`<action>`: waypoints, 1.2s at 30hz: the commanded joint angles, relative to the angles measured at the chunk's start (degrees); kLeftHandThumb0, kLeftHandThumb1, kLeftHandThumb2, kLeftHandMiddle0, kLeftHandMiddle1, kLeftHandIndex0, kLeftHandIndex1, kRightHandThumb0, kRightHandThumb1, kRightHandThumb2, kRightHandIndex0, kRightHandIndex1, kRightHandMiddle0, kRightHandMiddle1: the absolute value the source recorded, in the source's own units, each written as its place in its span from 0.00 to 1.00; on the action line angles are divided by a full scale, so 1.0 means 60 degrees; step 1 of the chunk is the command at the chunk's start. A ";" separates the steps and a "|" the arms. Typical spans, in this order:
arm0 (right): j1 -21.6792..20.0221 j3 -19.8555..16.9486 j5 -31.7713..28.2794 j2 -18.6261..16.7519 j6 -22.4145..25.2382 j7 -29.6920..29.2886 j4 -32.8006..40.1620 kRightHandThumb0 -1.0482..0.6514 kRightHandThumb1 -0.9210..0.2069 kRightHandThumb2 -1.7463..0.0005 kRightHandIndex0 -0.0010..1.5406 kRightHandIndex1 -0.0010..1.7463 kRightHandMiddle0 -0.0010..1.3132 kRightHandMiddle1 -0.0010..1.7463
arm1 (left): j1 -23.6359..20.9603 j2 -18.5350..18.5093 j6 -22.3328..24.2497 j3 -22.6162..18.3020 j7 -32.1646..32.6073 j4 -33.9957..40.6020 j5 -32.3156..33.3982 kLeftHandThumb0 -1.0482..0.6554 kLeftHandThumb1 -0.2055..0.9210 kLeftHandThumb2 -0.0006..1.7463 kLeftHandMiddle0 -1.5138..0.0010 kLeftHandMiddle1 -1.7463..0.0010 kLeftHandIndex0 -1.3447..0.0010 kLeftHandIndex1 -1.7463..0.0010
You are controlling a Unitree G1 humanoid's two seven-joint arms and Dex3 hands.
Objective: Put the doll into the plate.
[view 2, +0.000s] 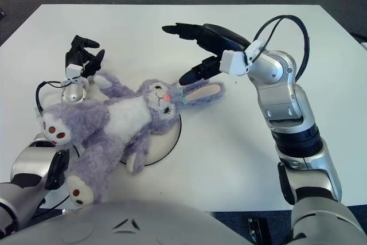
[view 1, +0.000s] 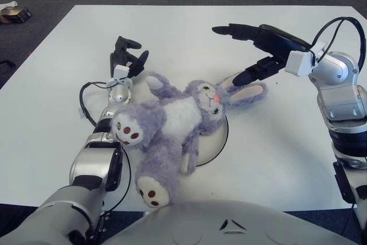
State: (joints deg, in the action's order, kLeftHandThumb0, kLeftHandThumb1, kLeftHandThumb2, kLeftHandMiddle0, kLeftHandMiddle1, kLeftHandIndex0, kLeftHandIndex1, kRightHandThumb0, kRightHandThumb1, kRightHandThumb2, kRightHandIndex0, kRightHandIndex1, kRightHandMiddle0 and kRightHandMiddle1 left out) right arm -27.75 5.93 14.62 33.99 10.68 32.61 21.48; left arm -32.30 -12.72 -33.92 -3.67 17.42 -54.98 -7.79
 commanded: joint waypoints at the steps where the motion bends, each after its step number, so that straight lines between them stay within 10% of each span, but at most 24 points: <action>1: 0.0200 -0.0277 0.0036 -0.0062 -0.0144 -0.0352 -0.0266 0.19 0.00 0.87 0.18 0.01 0.22 0.02 | 0.0949 0.0259 -0.0009 0.0094 0.0052 -0.0583 -0.0106 0.40 1.00 0.19 0.57 0.00 0.70 0.12; 28: 0.1028 -0.2917 -0.3008 -0.2728 0.1998 -0.2846 0.0187 0.26 0.00 0.74 0.25 0.02 0.21 0.01 | 0.0709 0.0054 -0.0758 -0.0062 -0.0378 -0.1254 0.0138 0.41 1.00 0.20 0.55 0.00 0.72 0.11; 36: 0.1317 -0.3039 -0.3024 -0.3292 0.1332 -0.3701 -0.0504 0.25 0.00 0.72 0.25 0.01 0.21 0.01 | 0.0611 -0.0032 -0.0986 -0.0246 -0.0684 -0.1520 0.0296 0.41 1.00 0.21 0.55 0.00 0.73 0.10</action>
State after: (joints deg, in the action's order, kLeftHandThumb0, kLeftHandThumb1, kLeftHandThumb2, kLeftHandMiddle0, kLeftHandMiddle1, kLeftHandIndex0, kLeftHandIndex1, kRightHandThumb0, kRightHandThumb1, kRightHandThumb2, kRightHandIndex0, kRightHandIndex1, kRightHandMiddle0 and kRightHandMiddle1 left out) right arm -21.06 -11.54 -2.91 15.49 20.23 12.16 20.06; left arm -33.86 -14.20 -38.88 -5.11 13.91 -60.35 -6.04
